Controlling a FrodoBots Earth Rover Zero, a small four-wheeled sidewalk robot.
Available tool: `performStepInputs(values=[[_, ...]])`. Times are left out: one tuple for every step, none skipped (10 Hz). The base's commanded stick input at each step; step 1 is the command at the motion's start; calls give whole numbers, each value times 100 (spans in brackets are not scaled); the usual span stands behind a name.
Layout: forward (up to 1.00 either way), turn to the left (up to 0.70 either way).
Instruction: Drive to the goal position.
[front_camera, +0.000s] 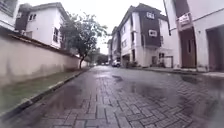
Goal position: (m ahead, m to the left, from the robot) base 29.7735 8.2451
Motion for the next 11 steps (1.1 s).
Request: performStepInputs(values=[[70,0],[70,0],[70,0],[70,0],[70,0],[70,0],[70,0],[70,0],[70,0],[70,0],[70,0]])
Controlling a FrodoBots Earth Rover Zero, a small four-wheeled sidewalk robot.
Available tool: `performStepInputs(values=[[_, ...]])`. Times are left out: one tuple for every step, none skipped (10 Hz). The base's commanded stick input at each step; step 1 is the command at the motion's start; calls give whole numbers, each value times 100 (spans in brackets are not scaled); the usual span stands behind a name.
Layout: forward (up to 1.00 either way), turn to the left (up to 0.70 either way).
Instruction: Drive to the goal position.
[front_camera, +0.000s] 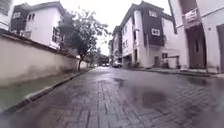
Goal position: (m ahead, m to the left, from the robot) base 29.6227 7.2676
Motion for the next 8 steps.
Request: performStepInputs(values=[[70,0],[70,0],[70,0],[70,0],[70,0],[70,0],[70,0],[70,0]])
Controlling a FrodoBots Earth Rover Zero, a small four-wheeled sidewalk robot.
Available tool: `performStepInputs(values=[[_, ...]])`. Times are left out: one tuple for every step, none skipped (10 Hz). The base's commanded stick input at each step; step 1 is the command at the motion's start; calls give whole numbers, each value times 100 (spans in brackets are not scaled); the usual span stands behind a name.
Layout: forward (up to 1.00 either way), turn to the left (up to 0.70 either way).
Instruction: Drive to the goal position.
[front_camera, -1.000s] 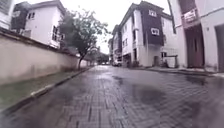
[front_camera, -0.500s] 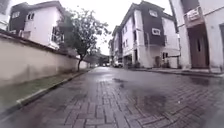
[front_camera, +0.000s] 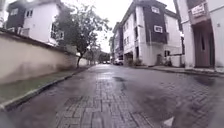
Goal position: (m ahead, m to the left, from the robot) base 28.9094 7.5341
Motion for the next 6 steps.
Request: performStepInputs(values=[[70,0],[70,0],[70,0],[70,0],[70,0],[70,0]])
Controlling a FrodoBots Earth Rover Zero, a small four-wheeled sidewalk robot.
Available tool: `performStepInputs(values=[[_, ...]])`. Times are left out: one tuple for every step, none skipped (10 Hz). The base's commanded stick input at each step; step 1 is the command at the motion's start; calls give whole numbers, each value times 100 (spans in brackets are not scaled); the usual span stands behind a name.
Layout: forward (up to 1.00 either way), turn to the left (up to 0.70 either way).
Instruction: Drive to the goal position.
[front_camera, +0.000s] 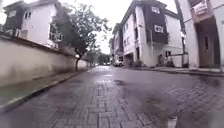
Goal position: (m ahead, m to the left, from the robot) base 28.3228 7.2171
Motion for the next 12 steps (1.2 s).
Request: performStepInputs(values=[[70,0],[70,0],[70,0],[70,0],[70,0],[70,0],[70,0],[70,0],[70,0],[70,0],[70,0],[70,0]])
